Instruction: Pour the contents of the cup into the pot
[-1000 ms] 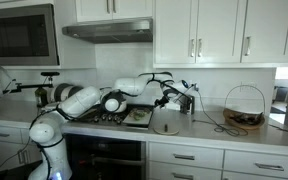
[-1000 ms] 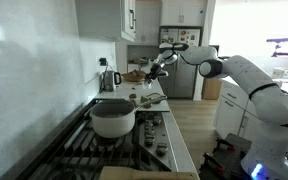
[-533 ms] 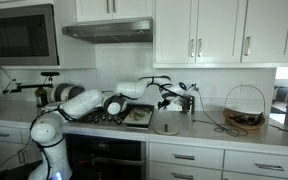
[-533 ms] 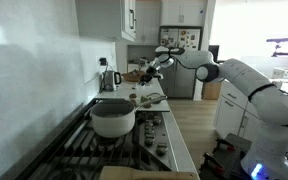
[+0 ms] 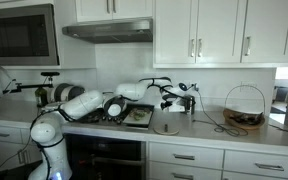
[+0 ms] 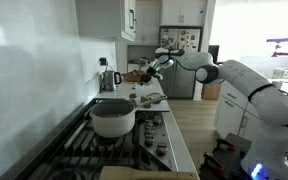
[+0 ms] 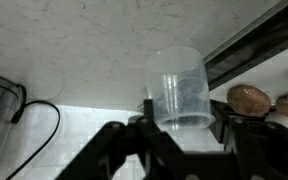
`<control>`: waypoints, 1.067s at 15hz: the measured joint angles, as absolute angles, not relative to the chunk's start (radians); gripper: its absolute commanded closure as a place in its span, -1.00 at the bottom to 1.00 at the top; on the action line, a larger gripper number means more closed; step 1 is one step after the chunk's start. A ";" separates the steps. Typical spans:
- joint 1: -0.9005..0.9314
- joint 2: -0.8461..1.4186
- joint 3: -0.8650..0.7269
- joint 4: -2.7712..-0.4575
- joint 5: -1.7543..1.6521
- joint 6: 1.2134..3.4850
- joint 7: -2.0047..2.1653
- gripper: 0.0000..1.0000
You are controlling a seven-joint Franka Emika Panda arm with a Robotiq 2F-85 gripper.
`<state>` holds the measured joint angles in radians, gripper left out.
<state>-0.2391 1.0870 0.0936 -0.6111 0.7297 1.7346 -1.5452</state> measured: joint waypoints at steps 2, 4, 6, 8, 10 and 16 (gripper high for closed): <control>-0.238 1.096 0.094 -0.611 0.730 1.765 -1.545 0.40; -0.236 1.105 0.094 -0.611 0.730 1.789 -1.545 0.40; -0.235 1.114 0.094 -0.610 0.730 1.804 -1.545 0.40; -0.234 1.123 0.094 -0.610 0.730 1.815 -1.545 0.40; -0.232 1.130 0.094 -0.610 0.729 1.825 -1.545 0.40; -0.224 1.145 0.094 -0.609 0.729 1.839 -1.544 0.35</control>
